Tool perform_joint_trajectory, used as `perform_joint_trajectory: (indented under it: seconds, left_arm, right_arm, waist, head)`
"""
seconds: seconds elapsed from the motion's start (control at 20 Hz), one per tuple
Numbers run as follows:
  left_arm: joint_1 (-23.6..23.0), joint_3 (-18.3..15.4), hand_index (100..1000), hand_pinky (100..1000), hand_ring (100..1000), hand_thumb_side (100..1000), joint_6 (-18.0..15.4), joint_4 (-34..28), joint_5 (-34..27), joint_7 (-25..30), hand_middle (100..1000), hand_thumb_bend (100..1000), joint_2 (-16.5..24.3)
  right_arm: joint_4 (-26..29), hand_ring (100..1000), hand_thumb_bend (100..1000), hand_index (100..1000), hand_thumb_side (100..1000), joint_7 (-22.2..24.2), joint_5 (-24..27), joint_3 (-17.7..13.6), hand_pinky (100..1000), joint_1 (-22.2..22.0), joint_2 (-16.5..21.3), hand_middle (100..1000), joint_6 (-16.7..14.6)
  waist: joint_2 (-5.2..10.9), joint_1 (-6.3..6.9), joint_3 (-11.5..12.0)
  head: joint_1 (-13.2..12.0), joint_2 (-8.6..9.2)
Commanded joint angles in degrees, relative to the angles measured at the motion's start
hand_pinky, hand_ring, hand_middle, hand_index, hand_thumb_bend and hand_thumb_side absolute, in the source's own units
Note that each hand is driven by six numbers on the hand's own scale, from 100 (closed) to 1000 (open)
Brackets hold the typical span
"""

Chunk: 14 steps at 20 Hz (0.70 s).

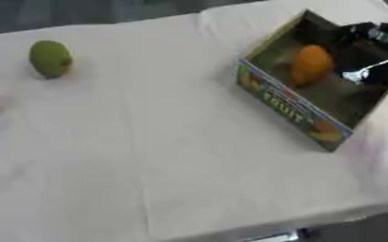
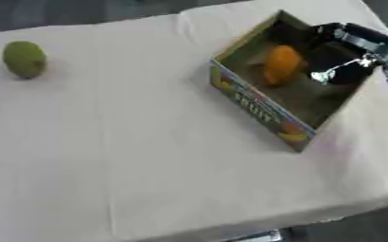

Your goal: Pick up the objects with one hand, pass them to the other hand, and then place them into the box on the other side of the table.

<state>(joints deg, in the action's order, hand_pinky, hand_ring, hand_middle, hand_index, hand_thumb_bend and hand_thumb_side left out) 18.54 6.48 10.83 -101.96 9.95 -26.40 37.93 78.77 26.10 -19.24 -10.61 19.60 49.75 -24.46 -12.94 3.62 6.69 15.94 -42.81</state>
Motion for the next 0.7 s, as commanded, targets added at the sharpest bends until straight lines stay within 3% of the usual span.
perform_joint_trajectory:
  seconds: [0.05,0.25,0.3,0.4,0.45,0.55,0.6,0.65,0.7]
  left_arm:
    - [0.13,-0.86,764,618,618,1000,0.21,-0.62,0.4,0.08,601,955,2.33]
    - [0.02,-0.76,764,616,617,1000,0.27,-0.57,0.64,0.21,601,953,2.53]
    - [-0.02,-0.79,764,615,617,1000,0.26,-0.63,0.7,0.2,601,952,2.62]
    - [-0.12,-0.95,764,616,617,1000,0.28,-0.79,0.84,0.09,601,945,2.88]
    - [-0.17,-1.07,764,617,618,1000,0.32,-0.84,0.92,0.03,602,943,3.03]
    - [-0.19,-1.35,766,619,619,1000,0.44,-0.91,1.12,-0.1,603,921,3.34]
    - [-0.12,-1.49,766,619,620,1000,0.53,-0.96,1.24,-0.16,604,900,3.45]
    - [-0.02,-1.62,766,622,623,1000,0.63,-1.03,1.31,-0.22,606,873,3.56]
    - [0.1,-1.78,767,633,631,1000,0.77,-1.1,1.19,-0.33,609,820,3.68]
  right_arm:
    - [2.36,794,288,940,382,-0.8,-0.97,-0.79,896,0.35,2.25,831,-1.03]
    - [2.95,793,301,939,332,-1.43,-1.41,-0.82,893,-0.1,2.54,832,-1.11]
    - [3.21,782,272,936,260,-1.73,-1.13,-1.12,887,-0.27,2.43,827,-0.97]
    - [5.07,739,100,919,100,-3.57,1.29,-3.0,868,-0.5,1.88,797,0.57]
    - [6.67,717,100,910,100,-5.05,3.52,-4.26,853,-0.61,1.65,777,2.15]
    - [10.68,692,100,875,100,-9.4,10.26,-7.02,830,-0.63,1.17,733,6.69]
    - [12.62,692,100,853,190,-11.78,14.06,-8.16,824,-0.73,0.96,718,9.37]
    - [14.46,686,100,840,390,-14.19,17.87,-9.2,814,-1.11,0.79,711,11.72]
    - [16.17,688,100,832,433,-16.55,21.85,-10.09,816,-1.83,0.67,714,13.64]
  waist:
    - [0.53,-0.43,-0.08]
    - [0.7,-0.76,-0.18]
    - [0.74,-0.86,-0.25]
    - [0.79,-1.07,-0.45]
    - [0.82,-1.15,-0.58]
    - [1.01,-1.23,-0.86]
    - [1.14,-1.27,-0.99]
    - [1.31,-1.35,-1.14]
    - [1.51,-1.5,-1.33]
  head:
    - [-0.31,-0.22]
    - [-0.62,-0.86]
    - [-0.87,-1.03]
    - [-1.67,-0.94]
    - [-2.64,-0.84]
    - [-7.37,-0.13]
    - [-9.6,0.14]
    - [-11.33,0.23]
    - [-12.61,0.13]
